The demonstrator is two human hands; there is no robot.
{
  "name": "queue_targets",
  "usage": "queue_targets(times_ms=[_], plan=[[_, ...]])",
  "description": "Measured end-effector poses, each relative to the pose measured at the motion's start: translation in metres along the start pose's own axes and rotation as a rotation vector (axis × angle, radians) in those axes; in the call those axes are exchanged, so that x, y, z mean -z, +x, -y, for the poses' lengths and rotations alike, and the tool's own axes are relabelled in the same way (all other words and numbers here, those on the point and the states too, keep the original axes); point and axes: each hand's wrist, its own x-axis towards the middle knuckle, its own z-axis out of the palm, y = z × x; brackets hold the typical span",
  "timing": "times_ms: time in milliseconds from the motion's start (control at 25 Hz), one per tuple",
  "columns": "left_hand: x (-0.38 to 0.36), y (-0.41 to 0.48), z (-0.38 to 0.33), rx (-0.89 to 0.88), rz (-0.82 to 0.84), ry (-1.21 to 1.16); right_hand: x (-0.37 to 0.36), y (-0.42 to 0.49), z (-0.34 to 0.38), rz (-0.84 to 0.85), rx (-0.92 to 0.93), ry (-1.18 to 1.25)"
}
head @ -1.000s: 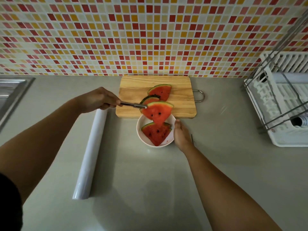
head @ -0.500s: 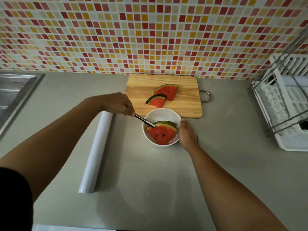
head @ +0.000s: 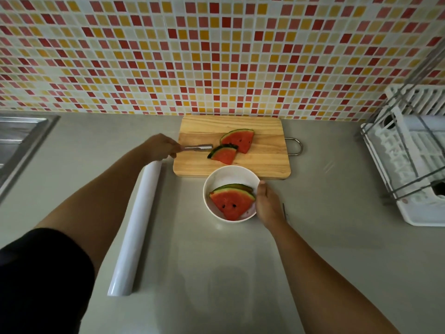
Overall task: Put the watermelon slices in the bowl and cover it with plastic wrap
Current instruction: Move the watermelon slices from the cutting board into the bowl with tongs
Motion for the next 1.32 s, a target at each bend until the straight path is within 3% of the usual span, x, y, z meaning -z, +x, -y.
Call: queue_targets(times_ms=[240, 840, 960, 1320], plan=[[-0.015, 0.019, 0.021, 0.052, 0.129, -0.288, -0.001, 0.002, -0.001, -0.007, 0.004, -0.005], [-0.037, 0.018, 0.015, 0.006, 0.174, -0.295, -0.002, 0.001, -0.001, -0.006, -0.019, 0.01], [-0.026, 0.007, 0.011, -0.042, 0.146, -0.39, -0.001, 0.001, -0.001, -0.007, -0.017, 0.021], [0.019, -0.049, -0.007, -0.478, 0.047, 0.244, -0.002, -0.001, 0.001, -0.01, -0.038, 0.036]])
